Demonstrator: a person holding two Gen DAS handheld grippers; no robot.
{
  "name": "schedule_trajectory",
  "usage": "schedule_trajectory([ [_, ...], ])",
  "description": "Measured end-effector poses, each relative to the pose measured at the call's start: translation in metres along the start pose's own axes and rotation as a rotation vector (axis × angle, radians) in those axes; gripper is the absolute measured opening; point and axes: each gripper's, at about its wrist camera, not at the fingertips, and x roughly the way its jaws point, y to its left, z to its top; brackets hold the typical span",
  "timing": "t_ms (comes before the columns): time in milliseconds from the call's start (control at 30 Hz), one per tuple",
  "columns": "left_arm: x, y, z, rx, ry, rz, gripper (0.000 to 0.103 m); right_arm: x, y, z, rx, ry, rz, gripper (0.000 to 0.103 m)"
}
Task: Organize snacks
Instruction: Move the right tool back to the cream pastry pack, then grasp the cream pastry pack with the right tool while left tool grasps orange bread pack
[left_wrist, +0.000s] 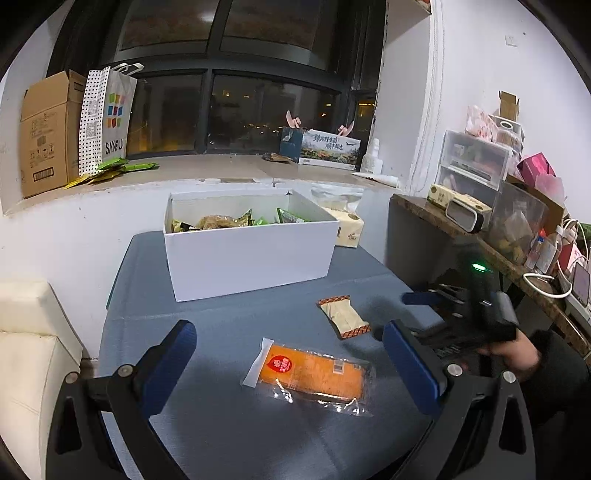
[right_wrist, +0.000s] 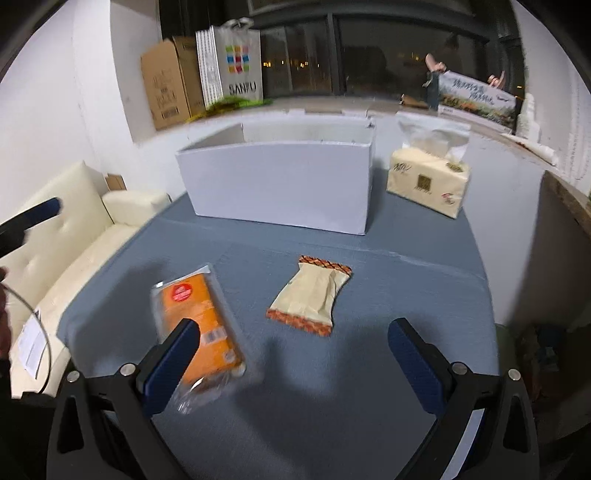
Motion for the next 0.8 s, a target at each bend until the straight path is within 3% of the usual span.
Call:
schedule_trajectory([
  [300,0.008,0.01,-0.008,-0.023,0.055,-0.006,0.103,0.082,-0.006,0.03,0.007,0.129,-0.063,0.103],
  [367,0.012,0.007,-0.012,-0.011,0.084,-0.013,0.103,0.094,-0.008,0.033,0.018,0.161,-0.059,0.093],
  [400,0.015,0.006,-0.014,-0.003,0.095,-0.016,0.103,0.098,-0.008,0.033,0.02,0.173,-0.043,0.066],
  [433,0.017,0.004,-0.016,0.001,0.106,-0.02,0.103,0.101,-0.008,0.032,0.023,0.187,-0.046,0.053],
  [533,0.021,-0.001,-0.022,0.004,0.125,-0.035,0.103,0.101,-0.004,0.029,-0.025,0.182,-0.087,0.046],
  [633,0.027,-0.009,-0.024,0.006,0.145,-0.044,0.103,0.096,-0.009,0.028,0.0,0.176,-0.062,0.045],
  [800,0.04,-0.019,-0.027,0.005,0.193,-0.046,0.103,0.061,-0.021,0.03,0.043,0.092,-0.054,0.044],
])
